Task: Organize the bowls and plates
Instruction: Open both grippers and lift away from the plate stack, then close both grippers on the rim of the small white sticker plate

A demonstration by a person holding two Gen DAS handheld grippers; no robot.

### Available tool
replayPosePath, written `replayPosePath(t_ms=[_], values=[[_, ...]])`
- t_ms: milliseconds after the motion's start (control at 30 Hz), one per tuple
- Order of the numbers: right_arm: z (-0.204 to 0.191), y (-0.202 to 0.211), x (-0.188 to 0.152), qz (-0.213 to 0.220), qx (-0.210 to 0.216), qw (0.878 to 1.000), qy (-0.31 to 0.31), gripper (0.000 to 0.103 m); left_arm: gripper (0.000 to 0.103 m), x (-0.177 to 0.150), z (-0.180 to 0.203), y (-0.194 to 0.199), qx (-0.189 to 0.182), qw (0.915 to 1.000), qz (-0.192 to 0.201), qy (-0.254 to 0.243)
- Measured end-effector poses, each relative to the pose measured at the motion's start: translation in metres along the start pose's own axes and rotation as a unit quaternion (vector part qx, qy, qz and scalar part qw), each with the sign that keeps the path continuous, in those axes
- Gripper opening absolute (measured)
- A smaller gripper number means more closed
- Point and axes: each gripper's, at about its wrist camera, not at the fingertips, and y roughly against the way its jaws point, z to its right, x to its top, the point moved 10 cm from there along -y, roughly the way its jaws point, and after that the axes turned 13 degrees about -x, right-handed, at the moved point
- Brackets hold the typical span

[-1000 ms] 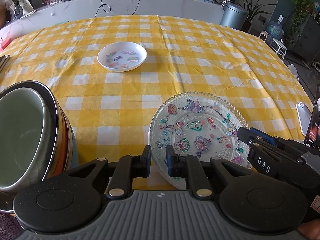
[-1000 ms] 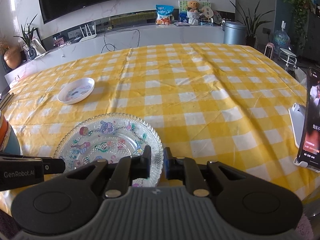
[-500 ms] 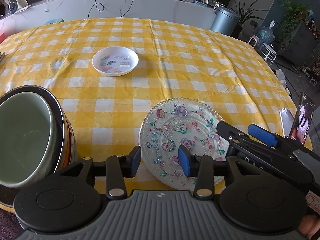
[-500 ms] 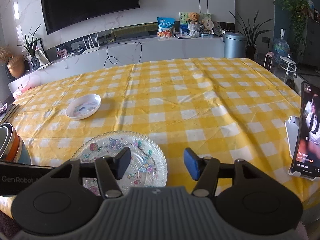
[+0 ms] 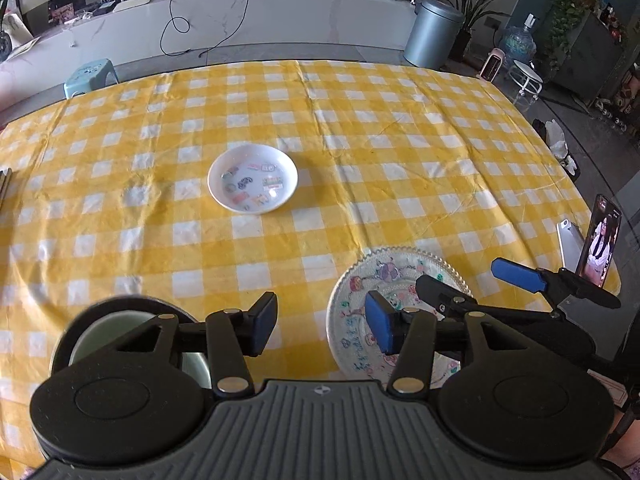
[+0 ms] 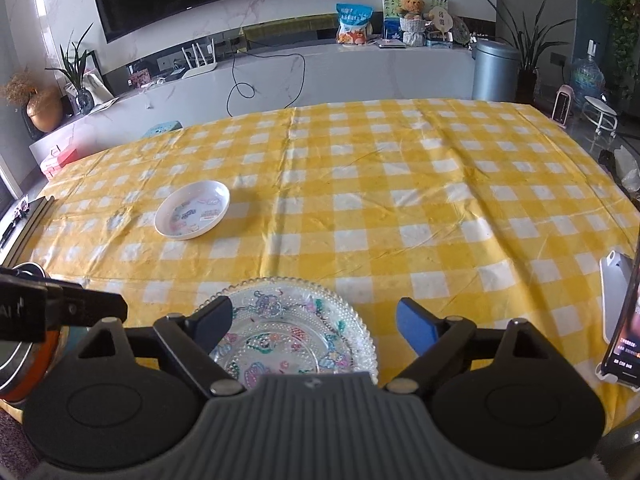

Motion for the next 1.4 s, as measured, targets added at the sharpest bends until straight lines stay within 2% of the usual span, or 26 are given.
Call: replayPosePath(t_ms=[133, 367, 467, 567, 700, 867, 1000, 1200, 1400], values=[[-0.013, -0.008, 0.010, -0.011, 0.012, 1.000, 0.001, 0.088, 0.062, 0.021, -0.014, 0.005, -0.008, 0.9998, -0.019, 0.002], [-0.033, -0.025, 0.033, -0.035, 0.039, 0.998, -0.028, 0.088, 0.065, 0.051, -0.043, 0.002, 0.018, 0.9989, -0.034, -0.025], [-0.041, -0.034, 0.042, -0.044, 0.051, 0.997, -0.046, 0.086, 0.065, 0.060, -0.054, -0.007, 0.008, 0.9986, -0.047, -0.024], [-0.047, -0.046, 0.050, -0.052, 0.054, 0.995, -0.063, 0.078, 0.065, 0.071, -0.070, -0.014, 0.009, 0.9988, -0.046, -0.014], [-0.053, -0.062, 0.058, -0.068, 0.061, 0.992, -0.091, 0.061, 0.063, 0.089, -0.093, -0.022, 0.004, 0.9995, -0.031, 0.006], [-0.063, -0.080, 0.067, -0.079, 0.071, 0.988, -0.114, 0.043, 0.047, 0.099, -0.113, -0.045, -0.015, 0.9988, -0.033, 0.032], [-0.073, -0.097, 0.070, -0.102, 0.084, 0.982, -0.132, 0.030, 0.040, 0.102, -0.125, -0.068, -0.015, 0.9979, -0.048, 0.040], [-0.086, -0.115, 0.066, -0.126, 0.094, 0.977, -0.146, 0.025, 0.038, 0.098, -0.135, -0.092, -0.009, 0.9971, -0.067, 0.036], [-0.091, -0.128, 0.062, -0.142, 0.098, 0.972, -0.159, 0.020, 0.031, 0.094, -0.138, -0.103, -0.005, 0.9969, -0.075, 0.024]])
